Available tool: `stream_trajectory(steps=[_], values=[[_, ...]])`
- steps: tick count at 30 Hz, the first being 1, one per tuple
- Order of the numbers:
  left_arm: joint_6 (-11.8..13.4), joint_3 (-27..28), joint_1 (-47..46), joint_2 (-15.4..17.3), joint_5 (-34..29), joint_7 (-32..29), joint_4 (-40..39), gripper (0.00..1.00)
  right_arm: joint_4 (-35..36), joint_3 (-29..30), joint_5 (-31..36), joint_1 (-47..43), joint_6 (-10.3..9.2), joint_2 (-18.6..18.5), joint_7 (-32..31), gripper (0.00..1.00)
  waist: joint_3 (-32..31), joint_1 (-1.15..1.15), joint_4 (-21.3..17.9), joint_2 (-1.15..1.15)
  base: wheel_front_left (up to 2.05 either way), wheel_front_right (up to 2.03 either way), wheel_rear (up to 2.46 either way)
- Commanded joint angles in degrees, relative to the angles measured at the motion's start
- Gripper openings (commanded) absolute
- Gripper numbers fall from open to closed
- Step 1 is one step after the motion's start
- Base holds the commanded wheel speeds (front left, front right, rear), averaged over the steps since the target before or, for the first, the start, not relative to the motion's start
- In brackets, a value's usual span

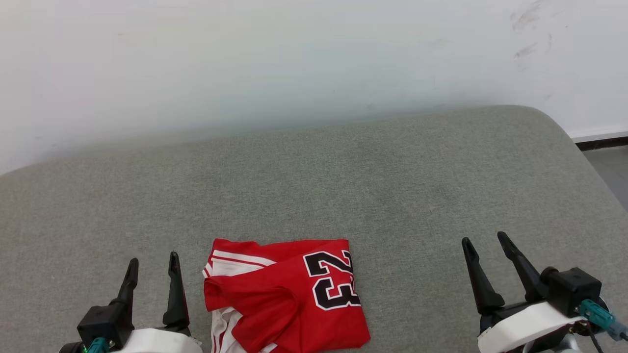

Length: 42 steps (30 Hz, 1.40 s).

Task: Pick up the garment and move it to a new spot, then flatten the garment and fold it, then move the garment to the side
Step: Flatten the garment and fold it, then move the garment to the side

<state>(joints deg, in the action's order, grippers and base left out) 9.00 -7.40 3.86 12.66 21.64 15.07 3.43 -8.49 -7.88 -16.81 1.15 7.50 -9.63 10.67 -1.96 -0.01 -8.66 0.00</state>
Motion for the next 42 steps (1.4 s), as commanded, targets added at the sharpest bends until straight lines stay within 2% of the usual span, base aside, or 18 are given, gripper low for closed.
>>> stream_trajectory(steps=[1, 10, 13, 16, 20, 21, 27, 31, 34, 42], values=[[-0.35, 0.25, 0.65, -0.12, -0.36, 0.14, -0.03, 1.00, 0.79, 0.15, 0.59, -0.78, -0.02, 0.51, -0.30, 1.00, -0.06, 0.01, -0.03, 0.00, 0.00, 0.00, 0.00], [-1.57, 2.08, 0.52, -2.08, -1.43, 0.14, -0.75, 1.00, 2.74, 1.43, -0.16, -1.73, -0.02, 0.88, -3.21, 1.00, 0.34, 0.01, 0.36, 0.00, 0.00, 0.00, 0.00], [-2.11, 2.97, 0.22, -2.58, -1.86, 0.13, -1.29, 1.00, 2.39, 2.42, -2.10, -1.72, -0.02, 0.44, -4.60, 1.00, 0.70, 0.01, 0.64, 0.00, 0.00, 0.00, 0.00], [-2.86, 3.76, -0.37, -3.43, -2.48, 0.14, -2.02, 1.00, 0.96, 3.86, -7.17, -1.08, -0.03, -0.54, -7.88, 1.00, 1.30, 0.01, 1.16, 0.00, 0.00, 0.00, 0.00], [-3.66, 4.80, -1.37, -4.50, -3.53, 0.13, -3.15, 1.00, -2.97, 7.11, -17.06, 1.26, -0.02, -2.04, -16.59, 1.00, 2.65, 0.01, 2.28, 0.00, 0.00, 0.00, 0.00], [-3.93, 4.94, -1.80, -4.75, -3.85, 0.13, -3.37, 1.00, -3.77, 7.83, -18.22, 2.38, -0.02, -3.46, -18.81, 1.00, 3.25, 0.01, 2.66, 0.00, 0.00, 0.00, 0.00], [-5.43, 5.32, -5.04, -5.91, -5.68, 0.13, -4.80, 1.00, -9.93, 8.45, -31.47, 7.15, -0.02, -6.91, -37.47, 1.00, 7.48, 0.01, 5.76, 0.00, 0.00, 0.00, 0.00], [-6.38, 5.27, -7.38, -6.60, -6.99, 0.13, -5.25, 1.00, -12.00, 7.60, -38.38, 10.14, -0.01, -5.62, -47.20, 1.00, 10.43, 0.01, 7.96, 0.00, 0.00, 0.00, 0.00], [-7.14, 5.11, -8.92, -7.02, -7.67, 0.13, -5.11, 1.00, -12.53, 6.04, -42.42, 11.76, -0.02, -4.16, -51.61, 1.00, 12.41, 0.01, 9.48, 0.00, 0.00, 0.00, 0.00], [-8.37, 5.24, -11.42, -7.99, -9.20, 0.13, -4.20, 1.00, -16.76, 1.77, -49.43, 15.49, -0.05, -0.82, -58.08, 1.00, 15.43, 0.01, 12.15, 0.00, 0.00, 0.00, 0.00]])
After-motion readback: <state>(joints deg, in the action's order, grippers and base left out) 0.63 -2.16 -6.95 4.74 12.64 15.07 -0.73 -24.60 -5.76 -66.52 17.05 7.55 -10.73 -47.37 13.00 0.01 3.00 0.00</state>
